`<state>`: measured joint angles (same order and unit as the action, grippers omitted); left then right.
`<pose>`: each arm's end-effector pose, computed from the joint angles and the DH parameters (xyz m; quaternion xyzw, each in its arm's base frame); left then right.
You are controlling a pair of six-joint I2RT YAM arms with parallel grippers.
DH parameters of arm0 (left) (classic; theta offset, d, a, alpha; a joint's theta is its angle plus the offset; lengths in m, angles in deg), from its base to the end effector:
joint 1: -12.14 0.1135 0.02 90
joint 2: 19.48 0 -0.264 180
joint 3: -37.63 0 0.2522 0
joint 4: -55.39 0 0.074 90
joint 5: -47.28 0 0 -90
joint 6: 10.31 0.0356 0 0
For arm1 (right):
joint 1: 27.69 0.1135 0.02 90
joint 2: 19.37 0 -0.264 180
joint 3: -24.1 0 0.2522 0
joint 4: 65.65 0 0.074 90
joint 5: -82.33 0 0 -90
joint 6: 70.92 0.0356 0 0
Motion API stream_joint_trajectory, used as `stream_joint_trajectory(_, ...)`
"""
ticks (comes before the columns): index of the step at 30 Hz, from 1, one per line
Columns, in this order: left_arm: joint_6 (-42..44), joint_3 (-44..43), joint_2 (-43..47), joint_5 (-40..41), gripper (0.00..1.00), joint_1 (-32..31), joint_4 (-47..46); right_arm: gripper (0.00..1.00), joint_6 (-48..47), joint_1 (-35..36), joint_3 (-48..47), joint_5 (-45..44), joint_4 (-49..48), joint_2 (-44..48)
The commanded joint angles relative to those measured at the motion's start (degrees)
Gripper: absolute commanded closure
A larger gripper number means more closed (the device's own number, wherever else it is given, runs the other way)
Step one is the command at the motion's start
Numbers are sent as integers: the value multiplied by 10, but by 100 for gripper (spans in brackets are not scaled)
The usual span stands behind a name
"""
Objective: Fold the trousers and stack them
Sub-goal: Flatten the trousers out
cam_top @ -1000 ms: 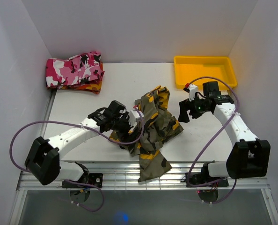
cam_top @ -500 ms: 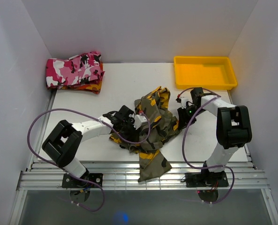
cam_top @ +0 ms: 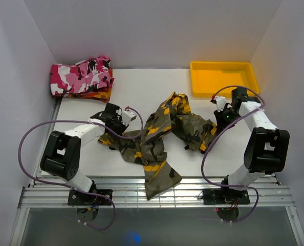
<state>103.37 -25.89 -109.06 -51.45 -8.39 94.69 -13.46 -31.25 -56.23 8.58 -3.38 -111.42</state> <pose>0.2698 -0.1068 0.1675 0.3816 0.8964 -0.0685 0.2147 0.3062 -0.0091 0.2221 -0.2643 0.9442 0.0904 0.1744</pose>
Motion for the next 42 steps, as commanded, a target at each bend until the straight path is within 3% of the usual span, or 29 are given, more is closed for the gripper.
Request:
stream_joint_trajectory(1,43,-55,13,75,100,34,-4,92,-90,-51,-29,-76,28,21)
stream_joint_trajectory(7,24,-196,-62,151,100,66,-82,92,-163,-152,-59,-133,10,-10)
stream_joint_trajectory(10,3,-278,-123,145,98,72,-98,92,-184,-179,-73,-137,4,-25)
stream_joint_trajectory(11,1,-294,-139,143,76,73,-98,92,-186,-182,-76,-137,4,-28)
stream_joint_trajectory(12,-6,-307,-141,138,62,73,-98,92,-186,-183,-84,-135,4,-30)
stream_joint_trajectory(13,-7,-319,-140,104,50,74,-91,92,-186,-184,-88,-133,4,-34)
stream_joint_trajectory(15,6,-343,-121,27,35,75,-32,92,-184,-183,-108,-123,10,-42)
stream_joint_trajectory(17,30,-343,-97,-104,33,75,69,92,-183,-183,-119,-118,16,-49)
stream_joint_trajectory(21,65,-254,26,-201,29,75,177,92,-189,-184,-132,-127,8,-62)
stream_joint_trajectory(23,127,-212,74,-246,28,68,250,92,-189,-184,-134,-126,6,-63)
stream_joint_trajectory(28,188,-84,151,-207,25,-22,347,92,-191,-184,-138,-133,1,-66)
stream_joint_trajectory(33,201,-51,120,-202,25,-69,377,92,-177,-184,-157,-129,0,-74)
stream_joint_trajectory(40,140,27,60,-34,22,-122,258,92,-169,-184,-175,-133,9,-81)
stream_joint_trajectory(42,138,42,48,-7,28,-122,247,92,-172,-184,-179,-129,9,-82)
